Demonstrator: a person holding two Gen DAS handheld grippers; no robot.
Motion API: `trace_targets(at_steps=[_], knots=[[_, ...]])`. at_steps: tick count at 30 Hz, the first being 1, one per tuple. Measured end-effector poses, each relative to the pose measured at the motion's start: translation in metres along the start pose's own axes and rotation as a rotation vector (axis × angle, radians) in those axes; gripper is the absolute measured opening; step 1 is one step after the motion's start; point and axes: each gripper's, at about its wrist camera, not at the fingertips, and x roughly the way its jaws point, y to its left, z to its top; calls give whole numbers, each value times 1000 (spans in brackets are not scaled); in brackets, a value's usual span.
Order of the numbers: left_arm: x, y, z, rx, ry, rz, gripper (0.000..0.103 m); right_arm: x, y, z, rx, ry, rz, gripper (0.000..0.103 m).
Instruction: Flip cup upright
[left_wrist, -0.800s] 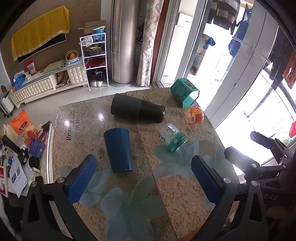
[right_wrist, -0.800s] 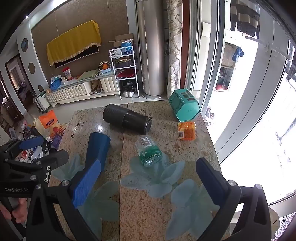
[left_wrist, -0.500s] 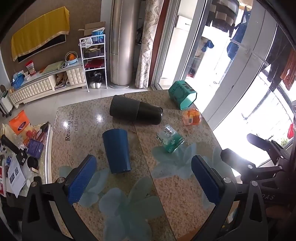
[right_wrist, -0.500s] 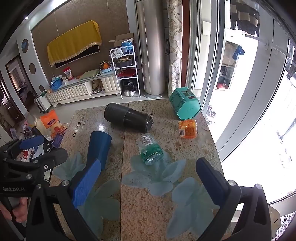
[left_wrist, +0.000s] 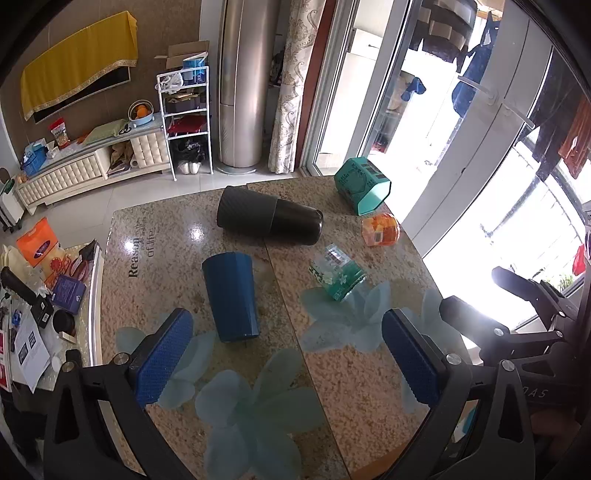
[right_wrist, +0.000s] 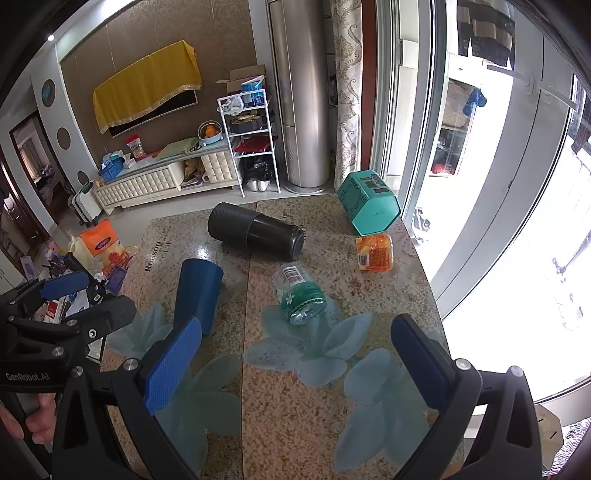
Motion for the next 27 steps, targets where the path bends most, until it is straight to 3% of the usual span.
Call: trace_targets(at_steps=[27], knots=[[8,4,0,-15,31,-33,103,6,-1,0,-5,7,-3,103]])
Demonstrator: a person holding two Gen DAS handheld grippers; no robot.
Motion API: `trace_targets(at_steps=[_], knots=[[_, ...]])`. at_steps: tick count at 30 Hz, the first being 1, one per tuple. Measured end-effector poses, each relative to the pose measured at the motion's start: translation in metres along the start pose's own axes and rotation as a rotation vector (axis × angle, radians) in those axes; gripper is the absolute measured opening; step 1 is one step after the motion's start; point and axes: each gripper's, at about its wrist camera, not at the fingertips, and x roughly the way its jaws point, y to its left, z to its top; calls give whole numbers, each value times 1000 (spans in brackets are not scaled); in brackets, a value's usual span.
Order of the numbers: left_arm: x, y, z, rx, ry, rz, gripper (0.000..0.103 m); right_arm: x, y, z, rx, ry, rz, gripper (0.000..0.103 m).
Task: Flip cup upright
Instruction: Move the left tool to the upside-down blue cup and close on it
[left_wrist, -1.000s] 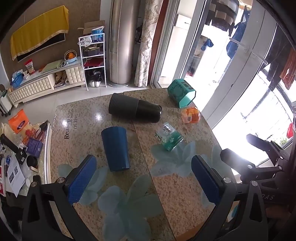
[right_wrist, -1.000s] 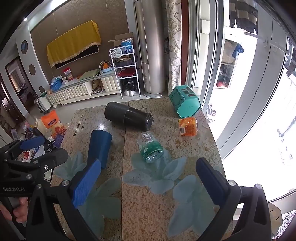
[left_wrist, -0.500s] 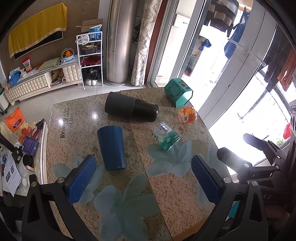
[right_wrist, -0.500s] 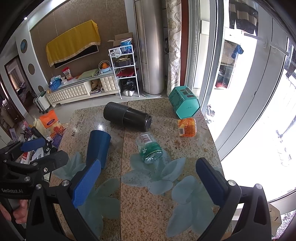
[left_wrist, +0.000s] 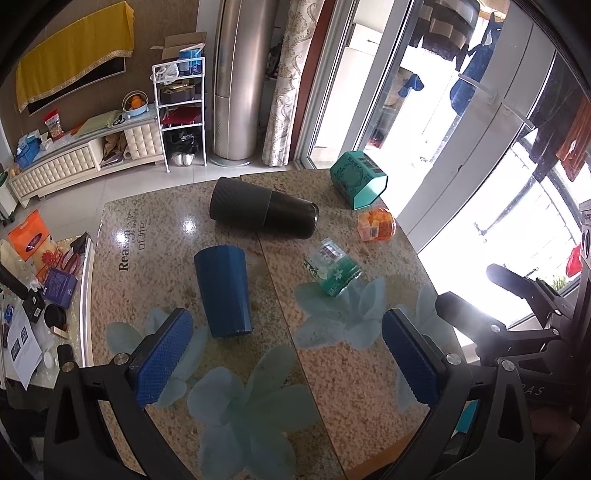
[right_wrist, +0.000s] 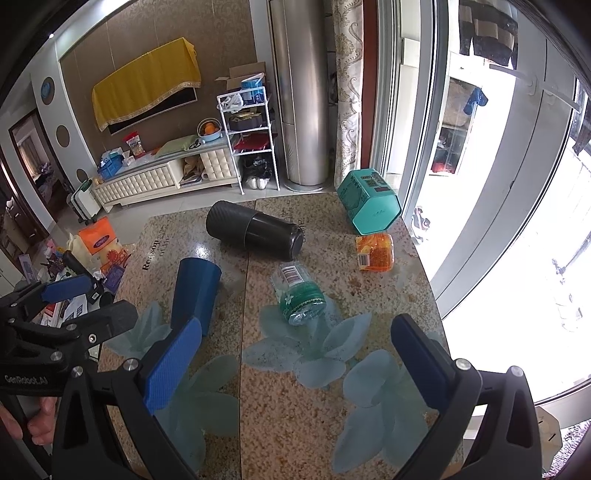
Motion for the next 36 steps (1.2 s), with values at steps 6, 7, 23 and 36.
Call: trace_targets(at_steps=[6,7,23,36], knots=[[8,6,5,-13,28,15,103,3,0,-1,0,7,30,103],[11,8,6,-23,41,9,103,4,0,-1,0,12,33,103],[70,45,24,-116,195,48,103,37,-15,3,-15,141,81,103],[184,81,34,-145,470,150,103,74,-44,9,33,253,130,103]])
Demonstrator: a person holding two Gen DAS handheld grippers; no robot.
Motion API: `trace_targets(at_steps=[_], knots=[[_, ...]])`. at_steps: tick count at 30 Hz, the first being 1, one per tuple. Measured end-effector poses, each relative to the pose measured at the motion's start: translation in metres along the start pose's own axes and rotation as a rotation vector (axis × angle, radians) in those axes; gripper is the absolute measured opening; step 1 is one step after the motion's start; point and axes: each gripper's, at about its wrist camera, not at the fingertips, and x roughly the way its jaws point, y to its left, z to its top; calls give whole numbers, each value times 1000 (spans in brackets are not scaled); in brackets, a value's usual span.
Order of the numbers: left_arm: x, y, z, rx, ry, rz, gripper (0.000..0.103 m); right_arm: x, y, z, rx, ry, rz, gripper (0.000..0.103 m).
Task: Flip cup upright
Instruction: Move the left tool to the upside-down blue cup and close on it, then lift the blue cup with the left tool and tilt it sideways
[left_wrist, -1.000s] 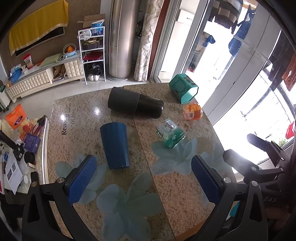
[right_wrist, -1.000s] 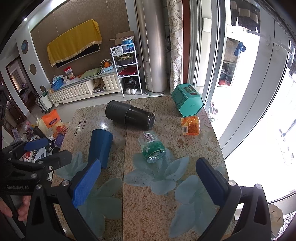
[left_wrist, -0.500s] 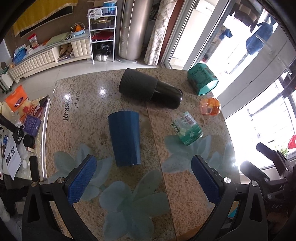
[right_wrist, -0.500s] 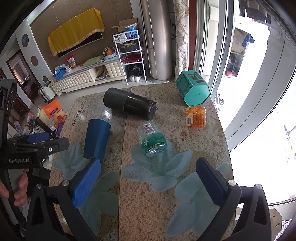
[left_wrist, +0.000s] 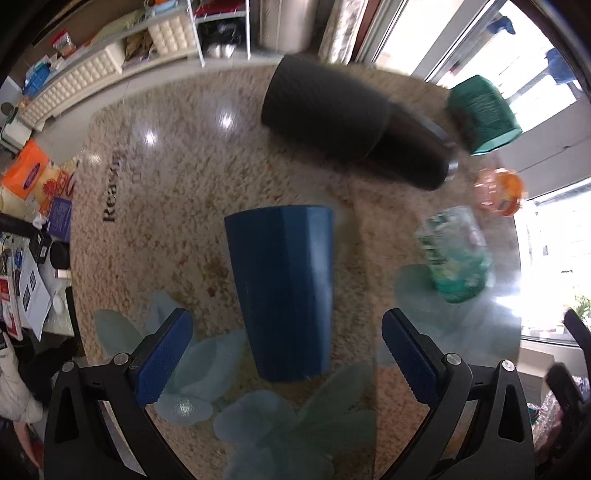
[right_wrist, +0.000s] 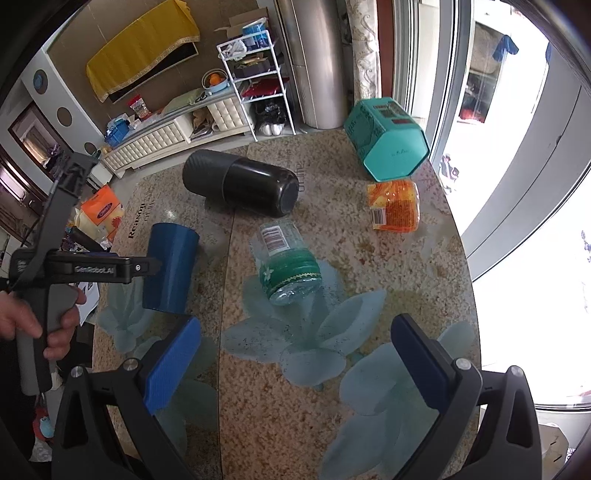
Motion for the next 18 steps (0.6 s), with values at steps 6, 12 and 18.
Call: trace_targets(at_steps=[6,12,18], knots=[[41,16,10,-62,110,-4,103,13,-12,2,31,24,25,103],[67,20,12,-66,127,-18,99,23,-15,3,41,54,24,103],[88,18,5,-55,120,-61,70,21,-12,2,37,46,30,103]])
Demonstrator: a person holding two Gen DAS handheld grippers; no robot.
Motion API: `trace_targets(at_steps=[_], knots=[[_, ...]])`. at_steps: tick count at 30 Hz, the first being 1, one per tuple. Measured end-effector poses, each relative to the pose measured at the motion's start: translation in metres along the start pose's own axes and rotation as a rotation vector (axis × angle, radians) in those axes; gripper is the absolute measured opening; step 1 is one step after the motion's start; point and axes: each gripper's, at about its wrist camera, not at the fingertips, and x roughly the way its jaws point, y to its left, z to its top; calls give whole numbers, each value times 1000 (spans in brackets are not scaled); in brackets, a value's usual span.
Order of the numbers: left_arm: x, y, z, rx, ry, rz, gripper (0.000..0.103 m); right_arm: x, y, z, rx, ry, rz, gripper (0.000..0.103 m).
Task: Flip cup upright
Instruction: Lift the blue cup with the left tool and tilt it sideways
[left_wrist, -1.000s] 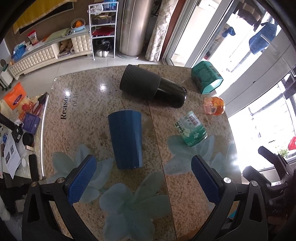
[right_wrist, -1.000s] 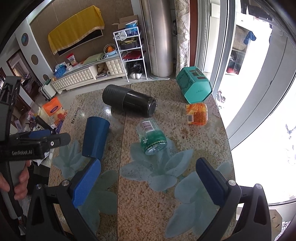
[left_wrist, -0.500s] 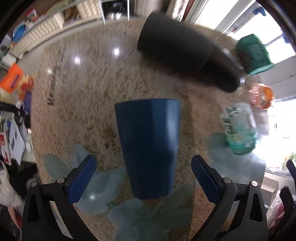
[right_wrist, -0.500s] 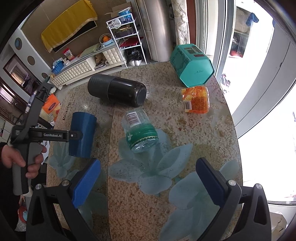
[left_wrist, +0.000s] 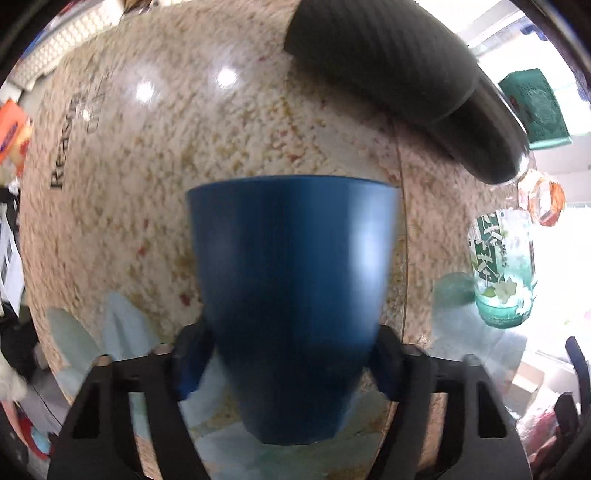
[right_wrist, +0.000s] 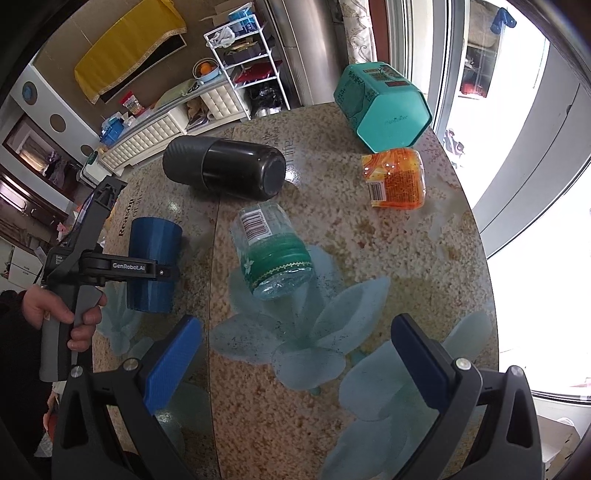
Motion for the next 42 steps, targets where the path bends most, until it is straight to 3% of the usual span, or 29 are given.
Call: trace_targets(at_steps=[4,9,15,24,33,42], knots=[[10,0,-8,6,-11,-9,69,-1,5,-4,3,-5,-10,103],[1,4,-40,-7,-23,-59,69,-17,9,-15,22,-46,-37,103],[-14,-12,-111,51,-49,-100,69,-37,12,-44,80,-94,-64,103],[-6,-62,-202,157,-42,-136,70,-47,15,-86,92,-62,-109,103],[45,-103,-246,124,14,-94,70,-48,-6,-99,58,-8,-129,103],[89,-137,-282,48,30,-18,70,-45,-33,-93,15,34,-85,103]])
